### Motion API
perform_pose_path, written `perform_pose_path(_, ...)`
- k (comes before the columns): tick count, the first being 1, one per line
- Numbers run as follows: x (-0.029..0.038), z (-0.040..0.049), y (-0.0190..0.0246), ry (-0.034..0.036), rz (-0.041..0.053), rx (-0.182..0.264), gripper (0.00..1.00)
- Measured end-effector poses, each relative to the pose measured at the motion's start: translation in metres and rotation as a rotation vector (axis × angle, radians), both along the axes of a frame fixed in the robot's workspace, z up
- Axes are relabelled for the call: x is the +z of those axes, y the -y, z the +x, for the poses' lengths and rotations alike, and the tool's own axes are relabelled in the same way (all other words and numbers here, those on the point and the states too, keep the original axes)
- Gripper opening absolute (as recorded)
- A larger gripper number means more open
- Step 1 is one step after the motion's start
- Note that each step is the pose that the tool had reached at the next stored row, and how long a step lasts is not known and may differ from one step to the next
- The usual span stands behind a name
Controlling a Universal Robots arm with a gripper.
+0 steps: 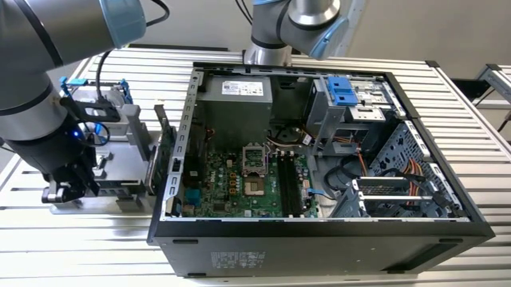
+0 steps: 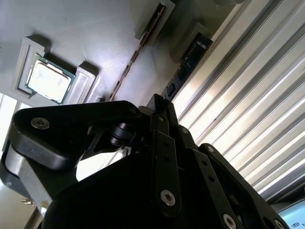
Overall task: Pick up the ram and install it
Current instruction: 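Pick up the ram and move it above insertion slot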
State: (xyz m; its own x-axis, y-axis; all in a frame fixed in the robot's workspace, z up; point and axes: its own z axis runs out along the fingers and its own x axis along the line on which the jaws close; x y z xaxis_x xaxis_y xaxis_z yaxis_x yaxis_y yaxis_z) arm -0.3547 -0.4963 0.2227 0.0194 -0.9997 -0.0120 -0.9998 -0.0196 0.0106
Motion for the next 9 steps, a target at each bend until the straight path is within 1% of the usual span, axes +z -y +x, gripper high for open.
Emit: perform_pose_path(9, 0.0029, 0.0, 0.0, 0.0, 0.0, -0.029, 0.0)
